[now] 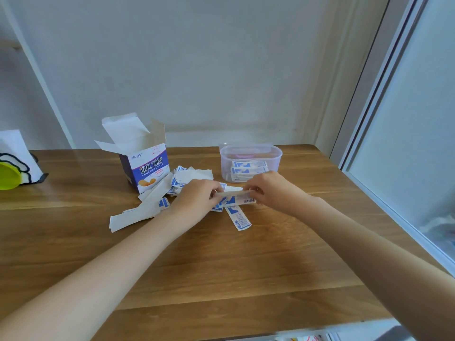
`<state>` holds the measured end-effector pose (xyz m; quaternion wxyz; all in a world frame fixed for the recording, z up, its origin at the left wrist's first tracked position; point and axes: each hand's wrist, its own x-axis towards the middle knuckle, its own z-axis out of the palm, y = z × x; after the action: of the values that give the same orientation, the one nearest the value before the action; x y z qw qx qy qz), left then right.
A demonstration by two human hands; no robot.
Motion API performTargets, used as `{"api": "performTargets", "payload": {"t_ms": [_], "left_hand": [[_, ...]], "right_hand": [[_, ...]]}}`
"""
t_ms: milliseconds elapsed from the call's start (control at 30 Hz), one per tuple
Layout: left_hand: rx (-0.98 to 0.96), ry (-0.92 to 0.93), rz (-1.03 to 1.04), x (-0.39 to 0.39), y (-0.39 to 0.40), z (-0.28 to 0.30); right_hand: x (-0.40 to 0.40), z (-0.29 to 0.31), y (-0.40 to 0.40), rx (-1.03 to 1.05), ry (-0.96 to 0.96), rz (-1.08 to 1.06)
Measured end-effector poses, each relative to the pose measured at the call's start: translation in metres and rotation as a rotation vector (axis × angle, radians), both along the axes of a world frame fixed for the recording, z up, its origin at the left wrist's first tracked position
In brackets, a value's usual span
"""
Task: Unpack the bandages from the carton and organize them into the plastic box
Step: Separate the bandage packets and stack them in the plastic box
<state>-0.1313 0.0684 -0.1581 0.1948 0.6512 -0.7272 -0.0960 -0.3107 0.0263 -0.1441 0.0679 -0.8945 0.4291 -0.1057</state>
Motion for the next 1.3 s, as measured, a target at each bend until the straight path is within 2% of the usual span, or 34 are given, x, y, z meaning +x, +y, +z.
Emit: {"api": "performTargets", "payload": {"t_ms": [100, 233, 300, 433, 500, 567, 600, 700, 800, 900, 1000, 1100, 1233, 1300], "left_hand": [[0.024, -0.168, -0.035, -0.002, 0.004, -0.002], [0.046, -0.137, -0.069, 0.001, 0.008, 0.004], [0.015, 0.018, -0.053, 0.005, 0.000, 0.013], [-0.058, 0.479, 0.087, 0.004, -0.036, 0.044], [-0.078, 0.612, 0.167, -0.001, -0.057, 0.057], [-0.084, 0.555, 0.223, -0.007, -0.076, 0.064], [-0.066, 0.470, 0.238, -0.010, -0.084, 0.064], [0.040, 0.126, 0.201, -0.022, -0.102, 0.065], [0.136, -0.116, 0.139, -0.030, -0.114, 0.062], [0.245, -0.264, 0.088, -0.033, -0.121, 0.061], [0.264, -0.375, 0.077, -0.036, -0.125, 0.065], [0.316, -0.377, 0.086, -0.043, -0.126, 0.068], [0.545, -0.089, 0.151, -0.048, -0.125, 0.071], [0.601, 0.011, 0.177, -0.048, -0.123, 0.073]], "right_hand": [[-0.001, -0.009, 0.003, -0.016, 0.082, 0.010], [-0.003, -0.005, 0.006, 0.016, 0.041, 0.020], [-0.005, 0.005, 0.004, 0.032, -0.085, -0.020], [-0.008, 0.038, -0.024, 0.049, -0.453, -0.189], [-0.007, 0.054, -0.045, 0.119, -0.554, -0.283], [-0.006, 0.062, -0.063, 0.222, -0.600, -0.387], [-0.005, 0.064, -0.070, 0.242, -0.555, -0.430], [-0.002, 0.062, -0.086, 0.231, -0.313, -0.504], [0.002, 0.055, -0.100, 0.261, -0.095, -0.535], [0.005, 0.050, -0.106, 0.269, 0.041, -0.530], [0.009, 0.053, -0.105, 0.236, 0.124, -0.525], [0.011, 0.054, -0.105, 0.221, 0.186, -0.519], [0.007, 0.060, -0.105, 0.313, 0.122, -0.518], [0.005, 0.062, -0.102, 0.373, 0.068, -0.524]]}}
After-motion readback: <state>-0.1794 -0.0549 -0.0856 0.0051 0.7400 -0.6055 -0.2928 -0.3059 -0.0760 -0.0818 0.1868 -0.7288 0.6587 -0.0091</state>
